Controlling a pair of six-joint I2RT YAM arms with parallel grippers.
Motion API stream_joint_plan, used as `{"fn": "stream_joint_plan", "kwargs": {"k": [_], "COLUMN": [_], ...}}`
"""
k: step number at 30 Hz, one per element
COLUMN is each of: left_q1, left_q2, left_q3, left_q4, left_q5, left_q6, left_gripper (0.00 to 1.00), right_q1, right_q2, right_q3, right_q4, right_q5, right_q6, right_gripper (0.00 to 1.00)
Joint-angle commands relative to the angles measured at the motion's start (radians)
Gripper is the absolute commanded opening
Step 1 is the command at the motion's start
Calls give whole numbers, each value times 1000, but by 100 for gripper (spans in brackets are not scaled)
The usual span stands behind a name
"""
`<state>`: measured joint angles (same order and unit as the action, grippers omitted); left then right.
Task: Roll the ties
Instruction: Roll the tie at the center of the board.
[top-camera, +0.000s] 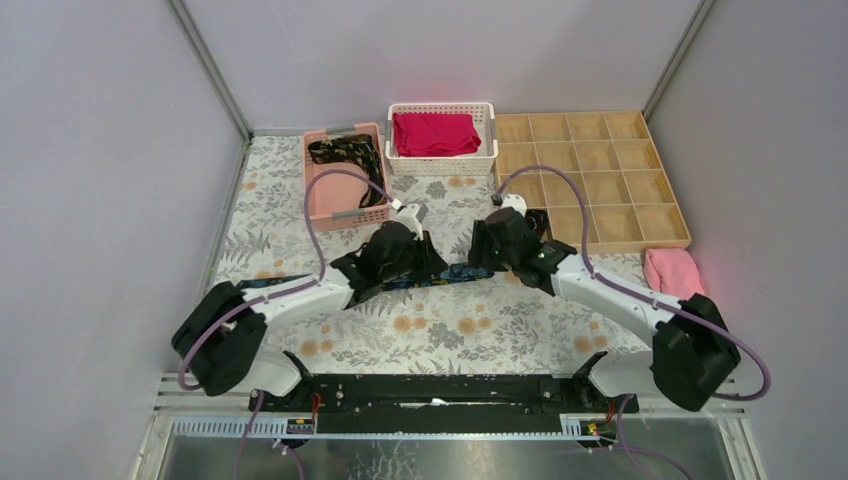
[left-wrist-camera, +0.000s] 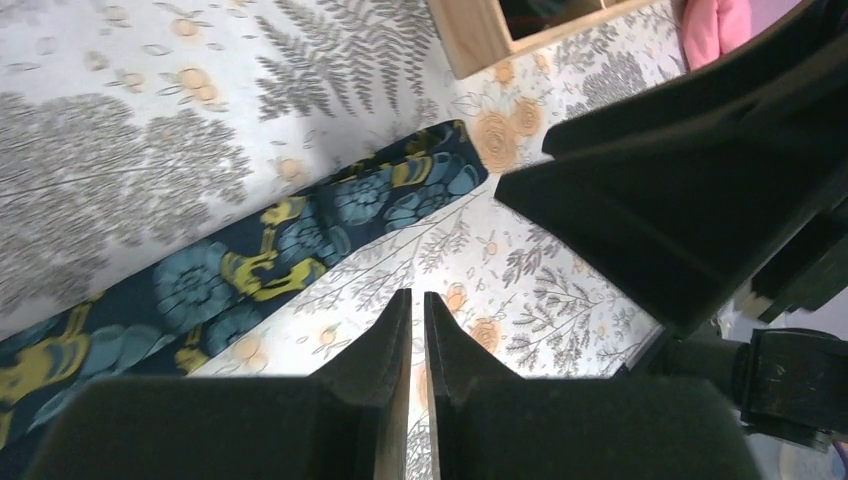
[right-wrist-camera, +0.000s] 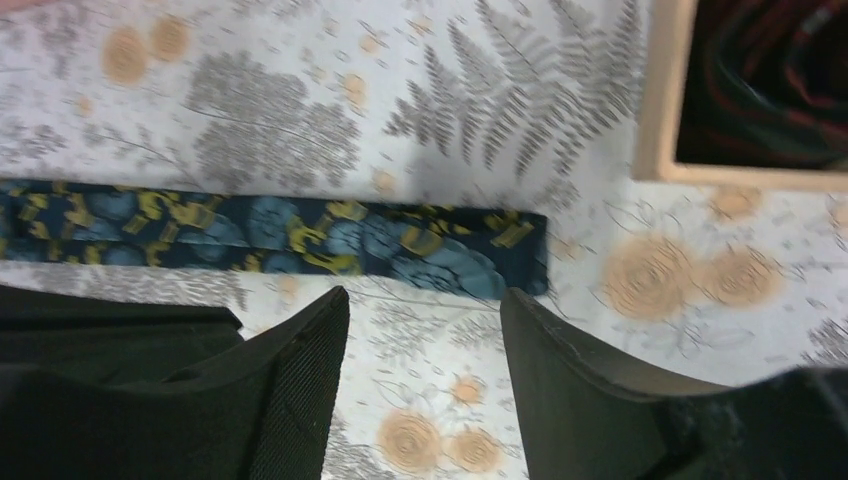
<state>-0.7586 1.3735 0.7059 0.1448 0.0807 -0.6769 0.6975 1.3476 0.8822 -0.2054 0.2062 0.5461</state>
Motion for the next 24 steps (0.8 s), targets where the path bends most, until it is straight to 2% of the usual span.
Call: {"fn": "stream_joint_plan", "kwargs": {"k": [1,5,10,14,24], "left_q1": [-18,-37,-44,-44,-44], "left_q2": [118,231,332,385,372], "left_q3": [58,90,125,137,151], "left_q4": [168,257,301,326,275], "left_q5": [144,204,228,214,178], "left_q6": [3,-30,-47,-53,-21], "left_gripper": [14,14,14,14,14], "right_q1": [-12,-31,-74,-113,-166], "right_q2": [-84,-131,-134,-123,-40], "right_q3": [-82,-173,-226,-267,-295], "right_q4": [-8,46,100,179,309], "right_q5": [73,57,42,-31,-163], "right_q6": [39,60,62,56,57], "right_gripper": [66,70,70,70,71]}}
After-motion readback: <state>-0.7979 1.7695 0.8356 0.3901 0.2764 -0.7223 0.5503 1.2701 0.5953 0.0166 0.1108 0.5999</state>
